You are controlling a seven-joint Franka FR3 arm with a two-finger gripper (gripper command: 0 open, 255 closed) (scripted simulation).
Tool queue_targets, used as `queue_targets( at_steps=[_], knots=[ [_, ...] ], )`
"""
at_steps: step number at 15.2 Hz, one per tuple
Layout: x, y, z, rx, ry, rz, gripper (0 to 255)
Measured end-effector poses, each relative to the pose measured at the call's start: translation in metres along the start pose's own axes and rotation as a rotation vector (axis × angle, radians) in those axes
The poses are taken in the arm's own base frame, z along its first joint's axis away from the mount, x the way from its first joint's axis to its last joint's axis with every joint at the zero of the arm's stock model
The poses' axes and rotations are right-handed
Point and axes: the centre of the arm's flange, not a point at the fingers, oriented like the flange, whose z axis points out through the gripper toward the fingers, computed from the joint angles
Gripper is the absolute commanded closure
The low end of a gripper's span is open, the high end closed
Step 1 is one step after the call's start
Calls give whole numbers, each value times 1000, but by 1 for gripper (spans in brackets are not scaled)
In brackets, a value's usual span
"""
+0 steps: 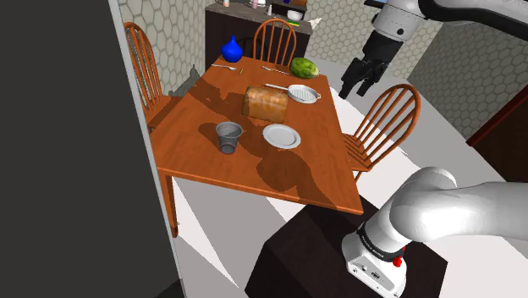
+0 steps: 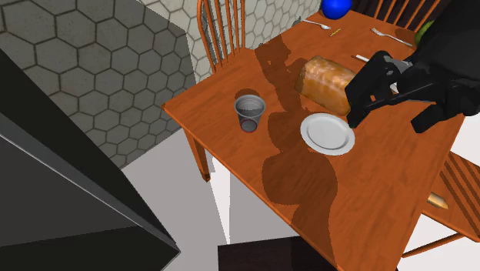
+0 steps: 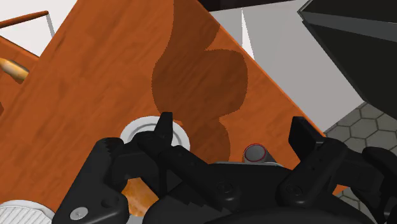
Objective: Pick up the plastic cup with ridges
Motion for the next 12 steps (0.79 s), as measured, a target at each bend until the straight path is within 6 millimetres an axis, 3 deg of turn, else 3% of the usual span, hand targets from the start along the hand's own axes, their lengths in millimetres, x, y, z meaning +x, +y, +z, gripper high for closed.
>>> queue_targets(
  at_steps=[3,12],
  knots=[
    [11,-3,10,1,-3,1,0],
    [91,-30,89,10,-18,9,0]
  ],
)
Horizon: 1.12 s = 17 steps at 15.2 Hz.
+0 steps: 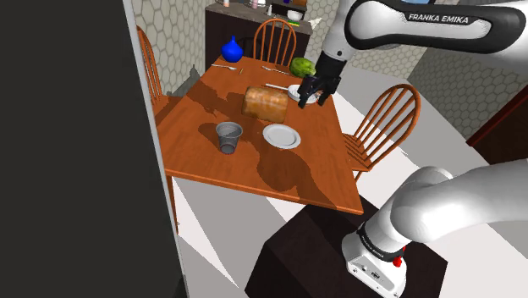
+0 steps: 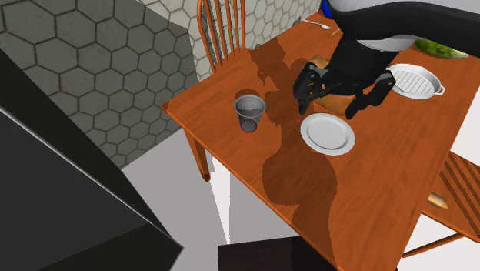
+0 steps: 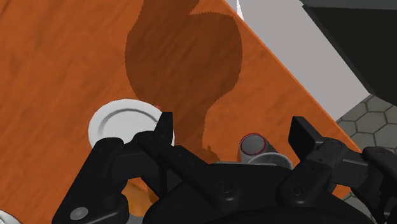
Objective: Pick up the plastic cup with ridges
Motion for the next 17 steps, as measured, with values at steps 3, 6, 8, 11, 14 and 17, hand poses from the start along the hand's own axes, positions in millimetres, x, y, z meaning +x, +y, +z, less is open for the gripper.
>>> queue_targets(
  at_steps=[3,6,8,11,14,17],
  knots=[
    [32,-8,26,3,-4,3,0],
    [60,-17,53,6,-8,5,0],
    [80,-22,72,8,-11,7,0],
    [108,-31,101,11,-16,10,0],
    [137,-37,126,13,-20,13,0],
    [159,-47,153,17,-26,16,0]
  ],
)
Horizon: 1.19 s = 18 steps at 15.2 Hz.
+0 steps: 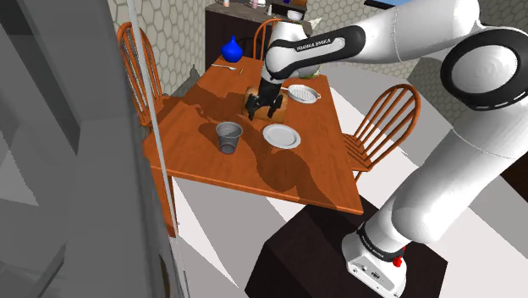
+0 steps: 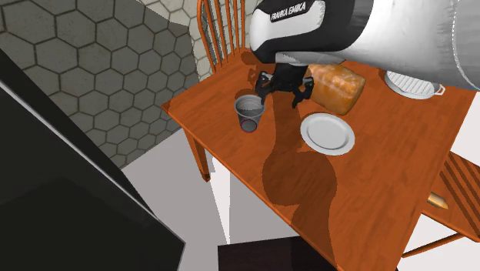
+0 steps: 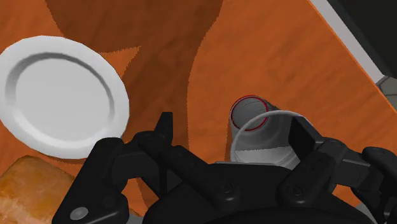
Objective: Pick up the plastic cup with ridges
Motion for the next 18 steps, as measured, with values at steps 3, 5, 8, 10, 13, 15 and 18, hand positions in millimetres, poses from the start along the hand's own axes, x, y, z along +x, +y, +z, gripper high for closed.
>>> queue_targets(
  at_steps=[3,5,8,10,13,15,18],
  knots=[
    [31,-9,28,3,-5,3,0],
    [50,-11,49,5,-7,5,0],
    [81,-20,74,7,-12,8,0],
    [86,-24,84,8,-14,8,0],
    [88,-23,101,8,-14,9,0],
    [87,-22,112,8,-14,9,0],
    [88,-21,119,9,-14,9,255]
  ],
)
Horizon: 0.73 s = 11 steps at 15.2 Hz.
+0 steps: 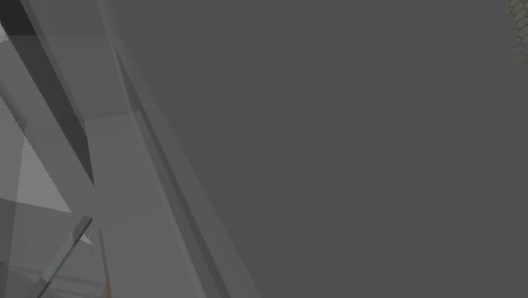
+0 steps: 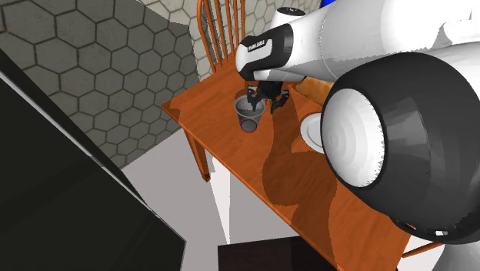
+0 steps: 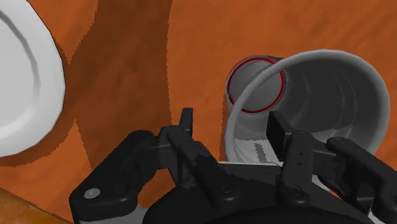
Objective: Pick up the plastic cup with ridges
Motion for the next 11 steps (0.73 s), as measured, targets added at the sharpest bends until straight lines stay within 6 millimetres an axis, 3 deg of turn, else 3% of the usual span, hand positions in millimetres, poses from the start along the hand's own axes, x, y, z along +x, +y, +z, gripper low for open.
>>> queue_targets(
  at_steps=[11],
  knots=[
    [0,-1,-6,0,0,0,255]
  ],
)
